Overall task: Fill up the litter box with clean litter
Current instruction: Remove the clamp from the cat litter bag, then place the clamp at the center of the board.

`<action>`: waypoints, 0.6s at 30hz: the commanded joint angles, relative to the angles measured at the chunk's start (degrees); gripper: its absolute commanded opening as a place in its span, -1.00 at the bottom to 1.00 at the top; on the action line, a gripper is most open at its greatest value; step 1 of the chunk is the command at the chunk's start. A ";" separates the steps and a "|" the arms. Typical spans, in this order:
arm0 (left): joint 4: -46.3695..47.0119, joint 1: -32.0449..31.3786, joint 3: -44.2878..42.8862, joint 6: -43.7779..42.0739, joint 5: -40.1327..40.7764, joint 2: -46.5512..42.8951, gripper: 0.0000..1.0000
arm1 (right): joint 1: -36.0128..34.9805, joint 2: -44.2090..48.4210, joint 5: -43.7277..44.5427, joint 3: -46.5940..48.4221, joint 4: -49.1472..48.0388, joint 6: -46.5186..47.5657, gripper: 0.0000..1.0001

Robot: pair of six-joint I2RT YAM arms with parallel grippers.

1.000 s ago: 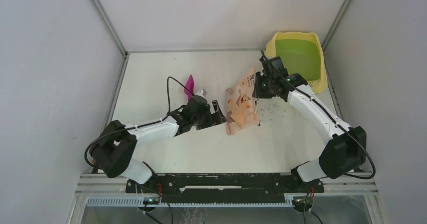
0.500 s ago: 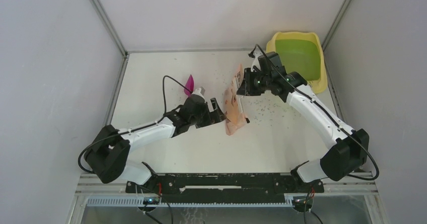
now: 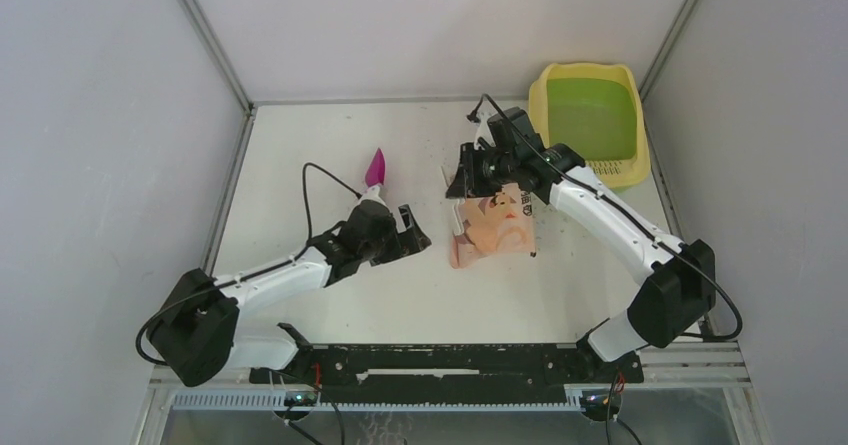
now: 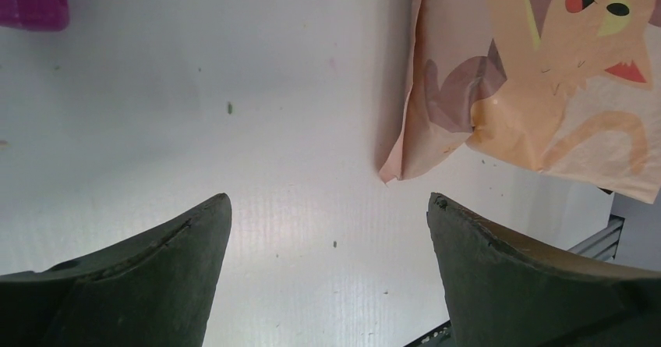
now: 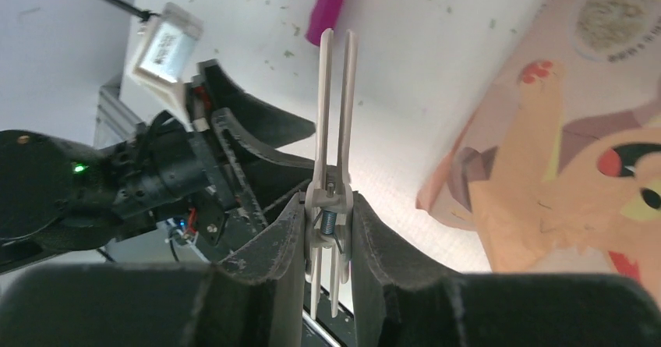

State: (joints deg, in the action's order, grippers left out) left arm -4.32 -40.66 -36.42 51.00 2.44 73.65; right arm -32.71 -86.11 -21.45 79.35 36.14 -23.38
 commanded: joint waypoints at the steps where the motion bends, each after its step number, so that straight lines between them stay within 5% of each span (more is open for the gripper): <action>1: -0.52 0.52 1.06 -0.97 1.63 -3.37 0.98 | 0.22 3.09 6.59 2.72 5.67 2.14 -1.00; 8: -6.21 5.23 1.35 -3.42 3.29 -9.42 0.99 | 0.95 4.90 11.12 -3.54 6.52 1.60 -1.00; 18: -8.58 5.95 0.65 -4.05 3.02 -12.48 0.99 | 10.56 21.91 25.15 -9.76 18.96 4.17 -0.96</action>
State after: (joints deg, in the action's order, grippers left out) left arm -12.58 -34.85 -35.57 48.45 5.69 61.10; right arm -24.84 -71.00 -4.27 70.76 49.84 -21.19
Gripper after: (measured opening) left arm 0.995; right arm 0.298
